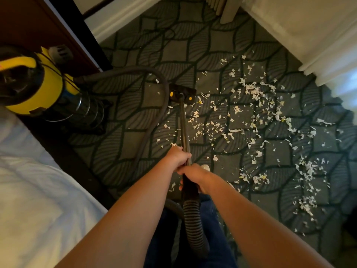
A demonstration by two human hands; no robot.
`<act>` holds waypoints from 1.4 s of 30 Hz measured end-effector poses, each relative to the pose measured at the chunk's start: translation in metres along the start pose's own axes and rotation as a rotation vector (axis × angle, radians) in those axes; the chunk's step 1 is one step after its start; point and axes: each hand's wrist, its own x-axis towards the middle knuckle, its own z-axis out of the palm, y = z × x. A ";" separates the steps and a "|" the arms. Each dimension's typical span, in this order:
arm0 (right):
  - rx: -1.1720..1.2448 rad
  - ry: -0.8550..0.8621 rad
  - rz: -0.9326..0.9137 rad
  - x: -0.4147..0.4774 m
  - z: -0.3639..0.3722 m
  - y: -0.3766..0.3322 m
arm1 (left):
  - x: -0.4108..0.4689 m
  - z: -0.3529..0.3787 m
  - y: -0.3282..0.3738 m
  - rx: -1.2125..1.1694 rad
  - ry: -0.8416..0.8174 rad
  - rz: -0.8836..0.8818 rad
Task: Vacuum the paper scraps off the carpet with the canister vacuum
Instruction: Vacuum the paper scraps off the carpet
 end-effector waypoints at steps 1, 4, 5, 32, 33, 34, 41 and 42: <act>-0.005 0.006 0.005 -0.001 0.005 0.001 | -0.002 -0.002 -0.003 0.000 -0.007 0.002; 0.009 0.030 0.023 -0.007 0.015 0.002 | -0.011 -0.010 -0.009 -0.021 -0.025 0.004; 0.011 0.034 0.026 -0.009 0.017 0.001 | -0.014 -0.012 -0.008 -0.020 -0.031 0.004; 0.155 0.204 -0.041 0.143 0.103 -0.016 | -0.011 -0.050 -0.149 -0.336 -0.093 -0.234; 0.181 0.205 -0.024 0.152 0.104 -0.014 | -0.008 -0.044 -0.155 -0.289 -0.075 -0.220; 0.216 0.192 0.001 0.158 0.104 -0.012 | -0.004 -0.038 -0.161 -0.233 -0.033 -0.201; 0.304 0.263 -0.011 0.163 0.099 -0.006 | -0.006 -0.021 -0.155 -0.145 0.036 -0.109; 0.308 0.271 -0.020 0.161 0.097 -0.008 | -0.008 -0.022 -0.150 -0.150 0.033 -0.104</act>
